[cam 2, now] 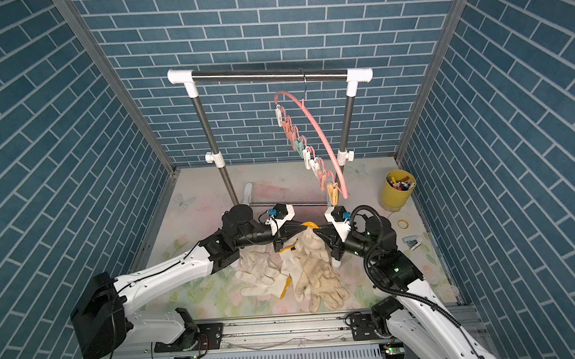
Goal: Clip the gloves onto a hanger to dry
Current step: Pick up the glove from the center of the board, then open the clamp at the hanger.
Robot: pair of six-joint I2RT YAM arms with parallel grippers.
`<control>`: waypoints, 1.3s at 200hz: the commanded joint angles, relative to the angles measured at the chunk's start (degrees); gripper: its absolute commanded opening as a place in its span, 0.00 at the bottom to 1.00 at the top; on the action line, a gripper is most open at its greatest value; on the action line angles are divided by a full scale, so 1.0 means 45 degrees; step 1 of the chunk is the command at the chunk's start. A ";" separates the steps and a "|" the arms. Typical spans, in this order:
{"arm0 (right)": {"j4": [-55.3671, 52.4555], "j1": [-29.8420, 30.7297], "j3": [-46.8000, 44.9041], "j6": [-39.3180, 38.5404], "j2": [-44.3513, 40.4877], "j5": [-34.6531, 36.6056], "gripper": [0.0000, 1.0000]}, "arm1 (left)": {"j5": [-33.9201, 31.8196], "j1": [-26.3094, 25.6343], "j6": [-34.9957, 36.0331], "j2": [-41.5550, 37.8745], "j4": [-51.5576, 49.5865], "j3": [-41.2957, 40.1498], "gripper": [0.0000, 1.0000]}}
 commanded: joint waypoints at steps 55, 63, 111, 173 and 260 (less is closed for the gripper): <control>-0.4820 0.0046 0.3246 0.2022 0.0315 0.9389 0.47 | -0.7245 0.0744 -0.1367 -0.0411 -0.1156 0.1678 0.00; -0.5164 -0.0053 0.3374 0.2277 0.0452 1.0501 0.48 | -0.8079 0.0930 -0.1655 -0.0151 -0.1687 0.2249 0.00; -0.5054 -0.4098 0.3324 0.4734 0.1428 0.9769 0.48 | -1.1061 0.2241 -0.3498 0.1585 -0.2356 0.4999 0.00; -0.2479 -0.7583 0.5553 0.5852 0.5999 0.4957 0.47 | -1.4079 0.2686 -0.4154 0.5612 -0.4047 1.0828 0.00; 0.1026 -0.7995 0.9148 0.5537 1.0627 -0.0497 0.48 | -1.2186 0.3105 -0.2543 0.9419 -0.2330 1.5711 0.00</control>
